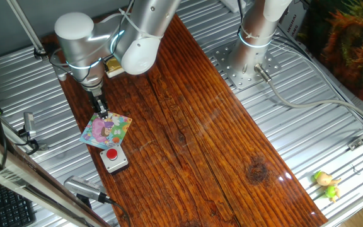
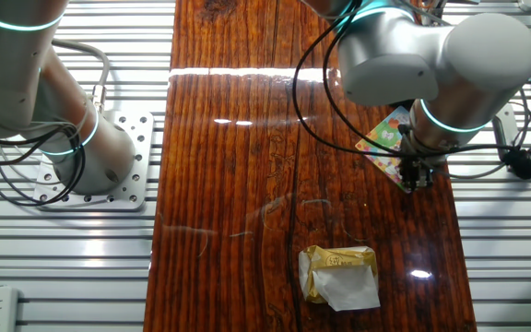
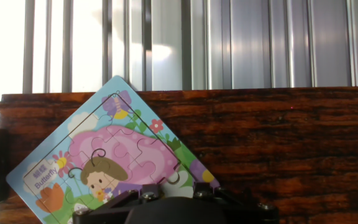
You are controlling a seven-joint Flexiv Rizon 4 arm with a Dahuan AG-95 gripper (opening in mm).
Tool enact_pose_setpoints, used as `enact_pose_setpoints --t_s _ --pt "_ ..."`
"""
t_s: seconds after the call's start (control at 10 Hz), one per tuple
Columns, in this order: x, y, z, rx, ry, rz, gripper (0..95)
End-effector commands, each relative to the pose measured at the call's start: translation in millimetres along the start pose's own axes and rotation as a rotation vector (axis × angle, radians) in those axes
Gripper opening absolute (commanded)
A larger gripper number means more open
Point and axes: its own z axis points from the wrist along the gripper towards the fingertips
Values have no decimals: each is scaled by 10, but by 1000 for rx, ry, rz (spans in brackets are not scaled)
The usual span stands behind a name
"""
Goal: Assemble one piece of a puzzle
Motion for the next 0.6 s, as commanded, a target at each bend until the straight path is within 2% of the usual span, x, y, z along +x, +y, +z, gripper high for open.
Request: enact_pose_setpoints --t_s 0.1,0.2,0.3,0.6 --pt "0 -1 8 -3 -9 0 190" --pt "0 -2 7 -4 -12 -3 190" --pt "0 -2 8 -3 -13 -3 380" --pt "0 -2 8 -20 -14 3 380"
